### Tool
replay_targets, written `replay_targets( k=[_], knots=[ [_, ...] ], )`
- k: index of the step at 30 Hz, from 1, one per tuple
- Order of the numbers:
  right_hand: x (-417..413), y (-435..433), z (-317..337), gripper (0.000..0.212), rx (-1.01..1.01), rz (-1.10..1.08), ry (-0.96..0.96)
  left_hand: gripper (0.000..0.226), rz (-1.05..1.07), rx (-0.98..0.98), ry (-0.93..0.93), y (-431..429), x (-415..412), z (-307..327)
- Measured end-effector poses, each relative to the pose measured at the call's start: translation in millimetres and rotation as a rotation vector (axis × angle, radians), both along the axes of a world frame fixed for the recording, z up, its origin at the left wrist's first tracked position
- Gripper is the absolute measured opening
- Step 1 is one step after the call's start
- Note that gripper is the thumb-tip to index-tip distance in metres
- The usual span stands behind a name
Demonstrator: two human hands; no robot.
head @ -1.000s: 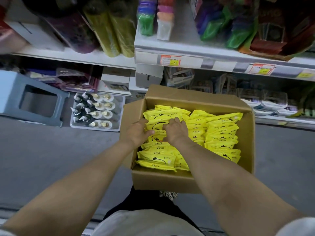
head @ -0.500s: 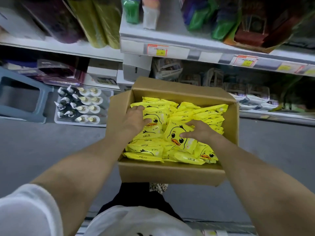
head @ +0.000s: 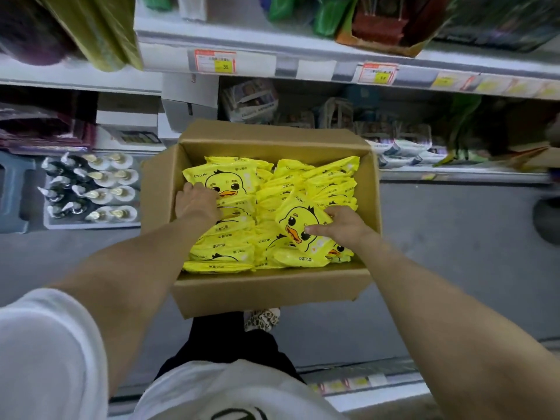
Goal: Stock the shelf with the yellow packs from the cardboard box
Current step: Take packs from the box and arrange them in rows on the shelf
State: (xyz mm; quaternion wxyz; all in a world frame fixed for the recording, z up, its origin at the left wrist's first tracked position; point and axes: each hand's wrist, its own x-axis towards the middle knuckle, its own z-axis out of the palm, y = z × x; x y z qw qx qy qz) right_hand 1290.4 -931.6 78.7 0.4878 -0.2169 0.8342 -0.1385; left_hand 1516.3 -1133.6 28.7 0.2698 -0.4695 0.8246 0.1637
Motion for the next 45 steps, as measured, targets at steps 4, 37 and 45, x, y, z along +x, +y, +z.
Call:
replay_targets(
  k=[4,37,45],
  knots=[
    [-3,9,11,0.094,-0.013,-0.002,0.026,0.053,0.148,0.253,0.185,9,-2,16],
    [-91,-155,340,0.032,-0.734,0.229,0.319,0.042,0.279,-0.129,0.871,-144,-19,413],
    [-113,-206,392,0.028,-0.789,0.287,0.388,0.035,0.175,-0.16,0.85,-207,-62,458]
  ],
)
